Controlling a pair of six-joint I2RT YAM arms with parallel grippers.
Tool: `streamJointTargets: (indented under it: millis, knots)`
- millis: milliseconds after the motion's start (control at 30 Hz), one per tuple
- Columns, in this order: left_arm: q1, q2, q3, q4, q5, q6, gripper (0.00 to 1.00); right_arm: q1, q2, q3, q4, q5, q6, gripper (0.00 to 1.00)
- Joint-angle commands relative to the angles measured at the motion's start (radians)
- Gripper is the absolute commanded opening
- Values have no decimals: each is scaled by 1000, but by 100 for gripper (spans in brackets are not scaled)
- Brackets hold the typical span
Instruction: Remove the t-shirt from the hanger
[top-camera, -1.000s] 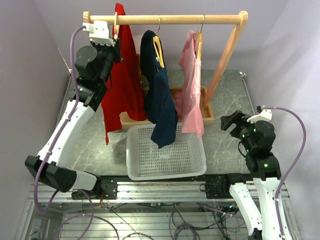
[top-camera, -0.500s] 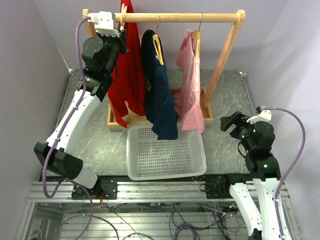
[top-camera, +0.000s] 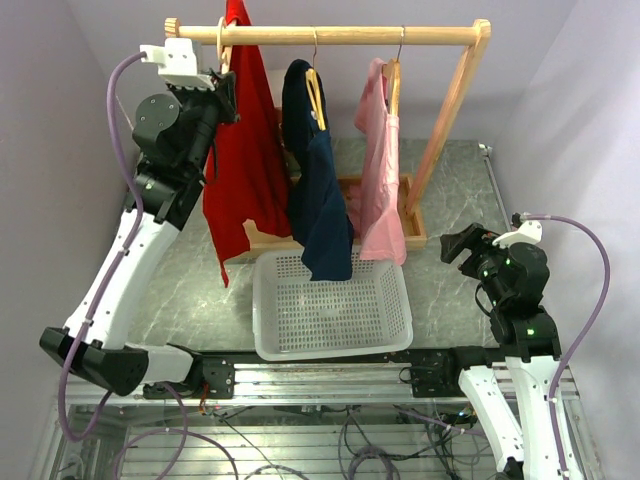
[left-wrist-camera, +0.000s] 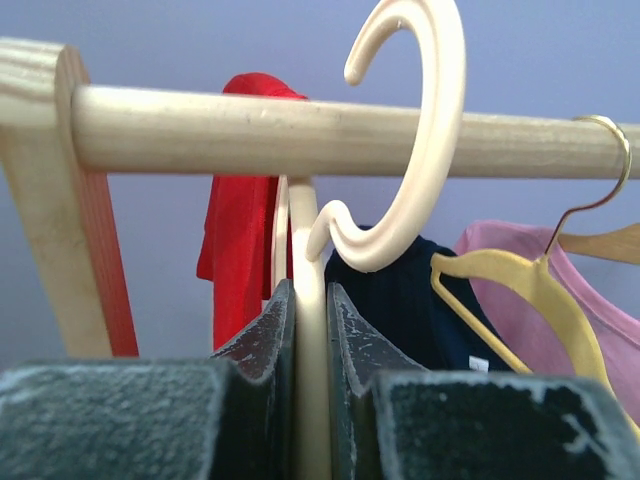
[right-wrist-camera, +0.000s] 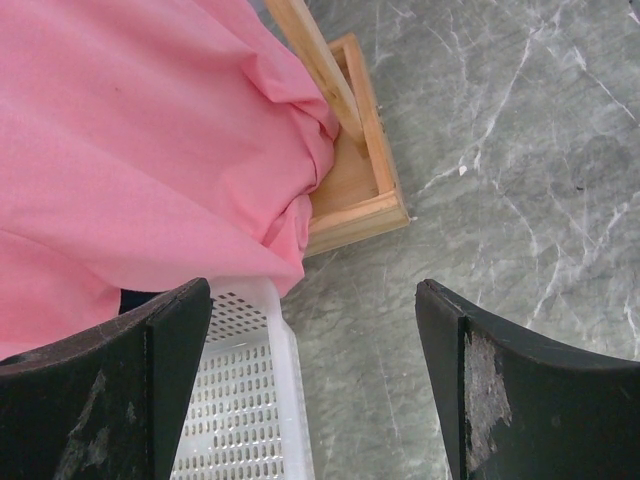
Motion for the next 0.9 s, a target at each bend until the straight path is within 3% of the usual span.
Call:
streamJointTargets:
  millis: [0,367,867]
  knots:
    - [4,-49,-51,-25,-16,-50,7,-4,-3,14,-1,4,-10,82]
    - [4,-146,-182,-263,10,-123,7,-4,26,56,9,-15,-19,82]
    - [0,-412,-198,-523,246,-134,7,-4,199,329,193,-215,-78,77]
